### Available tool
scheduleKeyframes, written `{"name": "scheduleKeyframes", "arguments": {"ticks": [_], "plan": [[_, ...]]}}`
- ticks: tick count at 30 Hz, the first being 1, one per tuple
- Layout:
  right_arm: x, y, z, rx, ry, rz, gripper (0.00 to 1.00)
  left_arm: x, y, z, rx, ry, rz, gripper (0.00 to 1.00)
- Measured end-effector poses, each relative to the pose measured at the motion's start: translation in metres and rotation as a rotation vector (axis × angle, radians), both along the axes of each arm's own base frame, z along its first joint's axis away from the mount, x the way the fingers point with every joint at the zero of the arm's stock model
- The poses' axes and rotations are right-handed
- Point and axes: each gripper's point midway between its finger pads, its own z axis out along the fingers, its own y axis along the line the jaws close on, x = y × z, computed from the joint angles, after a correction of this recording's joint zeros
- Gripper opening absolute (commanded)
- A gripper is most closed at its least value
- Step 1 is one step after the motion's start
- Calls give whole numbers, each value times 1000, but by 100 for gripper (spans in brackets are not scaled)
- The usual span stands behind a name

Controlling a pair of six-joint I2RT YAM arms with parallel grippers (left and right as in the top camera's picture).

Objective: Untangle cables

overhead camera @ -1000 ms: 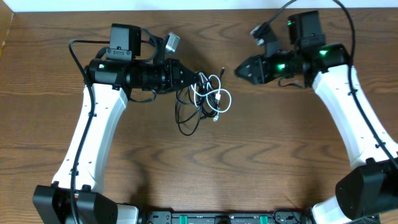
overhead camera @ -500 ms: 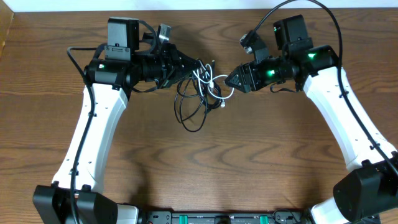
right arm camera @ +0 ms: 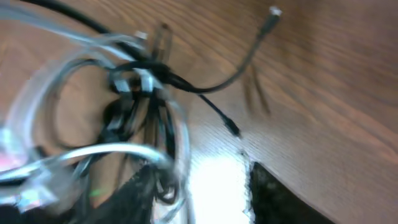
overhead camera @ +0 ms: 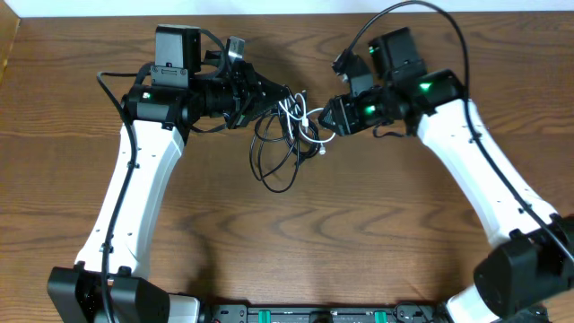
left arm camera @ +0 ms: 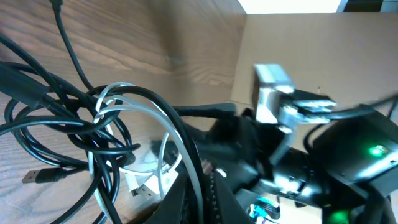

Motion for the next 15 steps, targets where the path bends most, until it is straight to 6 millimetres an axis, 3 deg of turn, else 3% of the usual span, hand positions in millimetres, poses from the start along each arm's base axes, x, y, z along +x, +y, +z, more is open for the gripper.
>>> {"name": "scheduleKeyframes", "arguments": {"ticks": [3,6,10,15], "plan": [[4,-7,-20,-66,45,-68,13,1,1,-1,14,-12,2,8],[10,-19,-27,-118,54,-137,1,5,9,-13,91,-29,30,8],[12,-36,-24,-153,51,-186,1,6,24,-35,224,8,96,8],[12,-78,4,-193,-5,-294,1,5,48,-61,412,52,183,7]]}}
